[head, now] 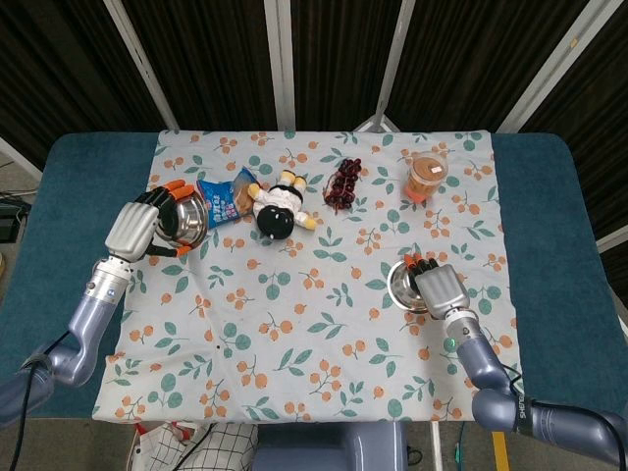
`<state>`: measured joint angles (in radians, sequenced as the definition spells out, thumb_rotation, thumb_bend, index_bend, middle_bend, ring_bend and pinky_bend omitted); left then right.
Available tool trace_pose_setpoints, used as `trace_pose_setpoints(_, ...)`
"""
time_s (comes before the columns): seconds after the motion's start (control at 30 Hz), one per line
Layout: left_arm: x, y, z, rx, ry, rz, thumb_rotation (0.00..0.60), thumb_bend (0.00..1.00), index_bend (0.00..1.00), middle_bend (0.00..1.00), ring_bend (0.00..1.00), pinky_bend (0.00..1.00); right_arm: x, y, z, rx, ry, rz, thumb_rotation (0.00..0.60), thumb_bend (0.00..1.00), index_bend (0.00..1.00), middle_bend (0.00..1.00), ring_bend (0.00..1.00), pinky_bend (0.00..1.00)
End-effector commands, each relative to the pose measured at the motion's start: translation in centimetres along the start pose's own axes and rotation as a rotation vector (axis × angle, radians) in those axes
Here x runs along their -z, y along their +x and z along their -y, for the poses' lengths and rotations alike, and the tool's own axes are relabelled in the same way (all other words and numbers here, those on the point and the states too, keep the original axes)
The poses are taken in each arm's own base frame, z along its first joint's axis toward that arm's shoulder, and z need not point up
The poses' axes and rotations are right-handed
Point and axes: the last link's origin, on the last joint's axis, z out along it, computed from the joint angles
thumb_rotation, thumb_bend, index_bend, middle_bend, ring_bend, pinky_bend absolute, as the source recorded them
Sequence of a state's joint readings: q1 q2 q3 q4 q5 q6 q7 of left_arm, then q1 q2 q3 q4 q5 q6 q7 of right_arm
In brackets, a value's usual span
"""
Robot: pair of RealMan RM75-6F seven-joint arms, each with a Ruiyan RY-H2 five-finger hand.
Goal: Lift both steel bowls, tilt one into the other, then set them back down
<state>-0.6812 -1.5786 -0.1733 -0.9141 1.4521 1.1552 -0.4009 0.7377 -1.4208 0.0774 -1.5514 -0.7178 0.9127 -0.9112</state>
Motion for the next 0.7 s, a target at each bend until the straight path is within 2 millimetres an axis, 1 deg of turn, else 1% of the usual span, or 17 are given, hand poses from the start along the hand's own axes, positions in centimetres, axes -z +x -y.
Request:
trace_pose_setpoints(0.03,0.0,0.0,0.0,0.001,0.000,0.001,0.600,0.36,0.48,0.60,0.48,0.67,0.1,0.1,0.3,0.014,0.001,-0.003,0.600,0.36,0.53,0.52,0.54,0.76)
trace_pose_setpoints(0.1,0.0,-0.1,0.0,0.002,0.002,0.003,0.600,0.36,0.48,0.60,0.48,0.67,0.2,0.2,0.4,0.021,0.001,-0.007,0.600,0.36,0.64,0.62,0.63,0.83)
trace_pose_setpoints(0.2,0.0,-0.1,0.0,0.001,0.004,0.004,0.600,0.36,0.48,0.60,0.48,0.67,0.3,0.3,0.4,0.031,-0.003,-0.011,0.600,0.36,0.79,0.73,0.74,0.93)
trace_pose_setpoints(0.3,0.0,-0.1,0.0,0.001,0.004,0.004,0.600,0.36,0.48,0.60,0.48,0.67,0.5,0.3,0.4,0.040,-0.013,-0.008,0.600,0.36,0.89,0.81,0.82,0.99)
trace_pose_setpoints(0.4,0.1,-0.1,0.0,0.000,0.003,0.004,0.600,0.36,0.48,0.60,0.48,0.67,0.7,0.4,0.3,0.043,-0.022,-0.007,0.600,0.36,0.97,0.88,0.88,1.00)
trace_pose_setpoints(0.5,0.1,-0.2,-0.1,0.002,0.000,0.008,0.600,0.36,0.48,0.60,0.48,0.67,1.0,0.8,0.2,0.028,-0.028,-0.023,0.600,0.36,1.00,0.93,0.92,1.00)
trace_pose_setpoints(0.6,0.1,-0.3,-0.5,0.011,-0.008,0.006,0.600,0.37,0.48,0.60,0.48,0.67,1.5,1.5,-0.2,-0.013,-0.032,-0.053,0.600,0.36,1.00,0.94,0.93,1.00)
trace_pose_setpoints(0.7,0.0,-0.4,-1.2,0.028,-0.030,-0.012,0.600,0.37,0.48,0.61,0.48,0.67,2.1,2.5,-0.8,-0.086,-0.026,-0.100,0.600,0.36,1.00,0.95,0.95,1.00)
